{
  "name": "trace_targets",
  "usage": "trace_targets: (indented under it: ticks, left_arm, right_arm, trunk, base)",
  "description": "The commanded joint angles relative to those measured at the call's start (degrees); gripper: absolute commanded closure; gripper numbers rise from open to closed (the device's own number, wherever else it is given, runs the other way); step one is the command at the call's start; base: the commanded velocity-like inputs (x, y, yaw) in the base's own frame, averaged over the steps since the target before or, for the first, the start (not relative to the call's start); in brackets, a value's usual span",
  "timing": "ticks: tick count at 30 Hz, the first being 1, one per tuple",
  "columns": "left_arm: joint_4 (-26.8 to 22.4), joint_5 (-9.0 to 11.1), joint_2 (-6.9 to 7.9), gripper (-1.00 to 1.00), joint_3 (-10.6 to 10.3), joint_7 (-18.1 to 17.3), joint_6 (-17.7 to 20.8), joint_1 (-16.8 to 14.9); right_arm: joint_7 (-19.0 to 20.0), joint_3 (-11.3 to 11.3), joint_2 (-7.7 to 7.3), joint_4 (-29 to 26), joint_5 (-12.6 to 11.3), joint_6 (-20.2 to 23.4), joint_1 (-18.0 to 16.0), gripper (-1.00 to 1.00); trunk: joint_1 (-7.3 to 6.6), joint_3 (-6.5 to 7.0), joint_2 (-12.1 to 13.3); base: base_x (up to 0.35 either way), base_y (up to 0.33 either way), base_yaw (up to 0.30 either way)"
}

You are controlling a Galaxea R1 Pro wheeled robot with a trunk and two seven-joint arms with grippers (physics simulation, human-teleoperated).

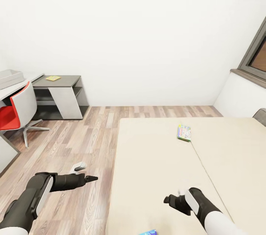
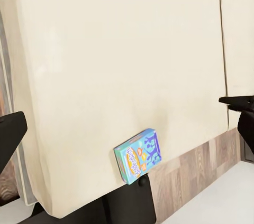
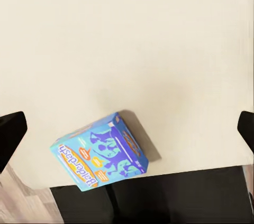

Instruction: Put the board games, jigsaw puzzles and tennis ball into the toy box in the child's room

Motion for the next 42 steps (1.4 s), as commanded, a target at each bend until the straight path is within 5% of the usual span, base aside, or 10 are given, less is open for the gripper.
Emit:
trace_targets:
  ticks: [1,24,29,33,42]
  left_arm:
    - [0.0,0.1,0.0,-1.0,0.1,-0.1,0.4,0.0]
    - [-0.8,0.4,0.03,-1.0,-0.1,-0.5,0.7,0.0]
    - [-1.4,0.5,0.28,-1.0,0.0,-5.5,1.8,0.0]
    - [-1.4,0.0,0.49,-1.0,0.0,-13.2,2.1,0.0]
    - [-1.3,0.0,0.6,-1.0,0.0,-18.6,2.1,0.1]
  right_arm:
    - [-0.3,-0.4,0.08,0.2,0.2,0.6,-0.2,-1.0]
    - [-0.4,-0.3,0.28,0.4,0.0,1.6,-0.9,-1.0]
    - [-0.4,-0.3,0.29,0.4,0.0,1.7,-0.9,-1.0]
    - [-0.4,-0.3,0.3,0.5,0.0,1.7,-0.9,-1.0]
    - [-0.4,-0.3,0.24,0.6,0.0,1.7,-0.9,-1.0]
  trunk:
    - [0.03,-0.11,-0.1]
    - [0.03,-1.29,-0.1]
    - [0.03,-1.76,-0.1]
    - [0.03,-2.13,-0.1]
    - [0.03,-2.98,-0.1]
  base:
    - [0.0,0.0,0.0]
    - [0.0,0.0,0.0]
    - [0.0,0.0,0.0]
    - [0.0,0.0,0.0]
    - [0.0,0.0,0.0]
